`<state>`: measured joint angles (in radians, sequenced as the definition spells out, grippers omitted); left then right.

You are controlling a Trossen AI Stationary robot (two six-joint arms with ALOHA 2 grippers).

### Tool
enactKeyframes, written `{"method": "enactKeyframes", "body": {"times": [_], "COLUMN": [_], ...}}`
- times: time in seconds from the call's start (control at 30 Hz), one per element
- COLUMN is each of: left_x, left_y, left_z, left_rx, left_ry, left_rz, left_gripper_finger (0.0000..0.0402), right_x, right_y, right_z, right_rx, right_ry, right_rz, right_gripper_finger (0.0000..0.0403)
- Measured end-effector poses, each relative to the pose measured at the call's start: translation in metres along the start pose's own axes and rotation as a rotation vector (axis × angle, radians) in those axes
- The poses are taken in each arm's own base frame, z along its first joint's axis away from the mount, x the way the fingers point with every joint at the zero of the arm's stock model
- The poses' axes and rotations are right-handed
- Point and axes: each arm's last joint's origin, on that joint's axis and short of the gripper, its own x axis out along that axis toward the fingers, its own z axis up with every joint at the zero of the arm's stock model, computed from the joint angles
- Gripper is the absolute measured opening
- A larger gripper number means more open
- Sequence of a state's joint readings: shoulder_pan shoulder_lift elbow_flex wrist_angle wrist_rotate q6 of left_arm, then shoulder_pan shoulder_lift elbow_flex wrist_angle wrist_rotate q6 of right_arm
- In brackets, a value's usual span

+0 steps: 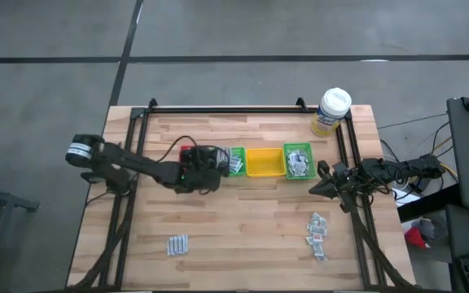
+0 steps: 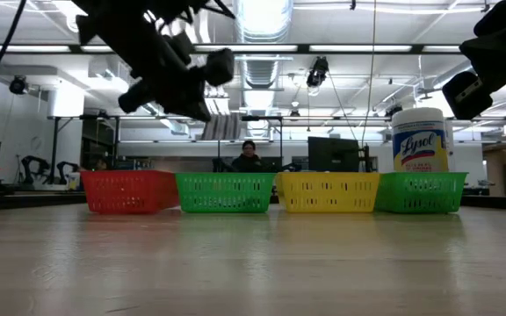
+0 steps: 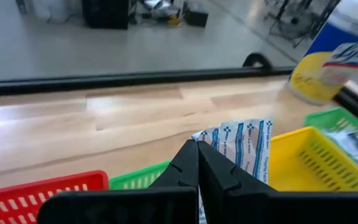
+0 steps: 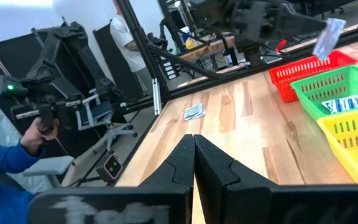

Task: Pick & Place First Aid Supplies
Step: Put the blue bandage into the left green bin

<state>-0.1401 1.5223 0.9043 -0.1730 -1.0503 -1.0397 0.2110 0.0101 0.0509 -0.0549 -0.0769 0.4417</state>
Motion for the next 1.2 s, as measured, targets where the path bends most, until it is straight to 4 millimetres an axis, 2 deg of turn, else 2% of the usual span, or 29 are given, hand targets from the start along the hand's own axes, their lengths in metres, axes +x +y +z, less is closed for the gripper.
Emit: {"method": "enactKeyframes", "body": {"times": [0.2, 0.5, 0.87, 1.2], "left_x": [0.022, 0.044, 0.061, 0.066], "left_y": [0.002, 0.003, 0.006, 0.008], "left_z": [0.001, -0.004, -0.025, -0.028], "left_rx": [-0.042, -0.097, -0.134, -0.137], "left_ry": [0.045, 0.155, 0.266, 0.3], "left_rz": [0.034, 0.011, 0.031, 0.036], "left_gripper_finger": [0.0, 0.0, 0.0, 0.0], "right_x": [0.0, 0.0, 0.0, 0.0], "right_y": [0.0, 0.0, 0.0, 0.0], "right_z": [0.0, -0.001, -0.001, -0.001], "right_rx": [0.0, 0.0, 0.0, 0.003], "right_ry": [0.002, 0.003, 0.003, 0.003], "right_rz": [0.0, -0.001, -0.001, -0.001], "right_gripper_finger": [0.0008, 0.0008, 0.0008, 0.0008]}}
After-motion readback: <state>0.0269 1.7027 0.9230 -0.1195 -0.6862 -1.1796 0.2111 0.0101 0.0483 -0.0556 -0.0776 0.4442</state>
